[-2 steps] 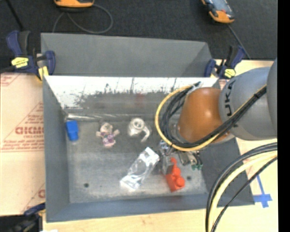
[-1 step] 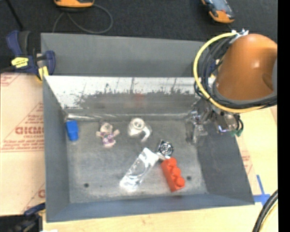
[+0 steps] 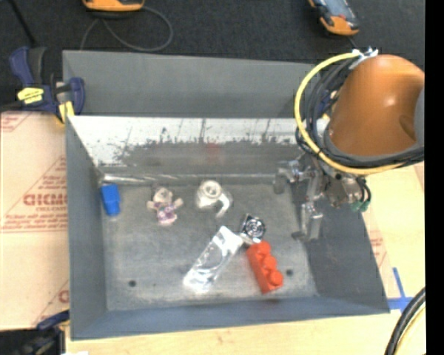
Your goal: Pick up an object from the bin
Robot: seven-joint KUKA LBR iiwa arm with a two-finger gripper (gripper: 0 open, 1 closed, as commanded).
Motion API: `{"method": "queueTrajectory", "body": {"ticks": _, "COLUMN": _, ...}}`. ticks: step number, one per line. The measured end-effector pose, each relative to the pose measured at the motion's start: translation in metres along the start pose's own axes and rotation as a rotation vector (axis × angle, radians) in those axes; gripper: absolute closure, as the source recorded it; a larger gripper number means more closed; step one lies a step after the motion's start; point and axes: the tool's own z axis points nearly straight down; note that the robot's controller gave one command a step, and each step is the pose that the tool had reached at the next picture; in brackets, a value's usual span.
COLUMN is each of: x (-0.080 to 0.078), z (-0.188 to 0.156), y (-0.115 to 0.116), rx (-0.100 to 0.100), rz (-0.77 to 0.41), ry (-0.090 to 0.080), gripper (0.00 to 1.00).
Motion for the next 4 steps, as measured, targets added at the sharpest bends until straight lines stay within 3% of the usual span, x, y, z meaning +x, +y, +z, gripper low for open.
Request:
{"method": "queueTrajectory", "body": {"ticks": 1, "x": 0.0, "z": 0.0, "y": 0.0, "rx": -0.001, "rz": 0.0, "ry": 0.0, "gripper": 1.0}}
{"method": "queueTrajectory", "body": {"ticks": 2, "x": 0.0, "z": 0.0, "y": 0.001, "rx": -0.001, "rz": 0.001, "ry": 0.0, "gripper": 0.0}}
{"method": "queueTrajectory", "body": {"ticks": 3, "x": 0.053, "z": 0.093, "y": 0.049, "rx": -0.007, "rz": -0.053, "ry": 0.012, "gripper": 0.0}}
{"method": "queueTrajectory", "body": {"ticks": 4, "x": 0.008, "z": 0.161, "y": 0.045, "rx": 0.005, "rz": -0.293, "ry": -0.018, "gripper": 0.0}}
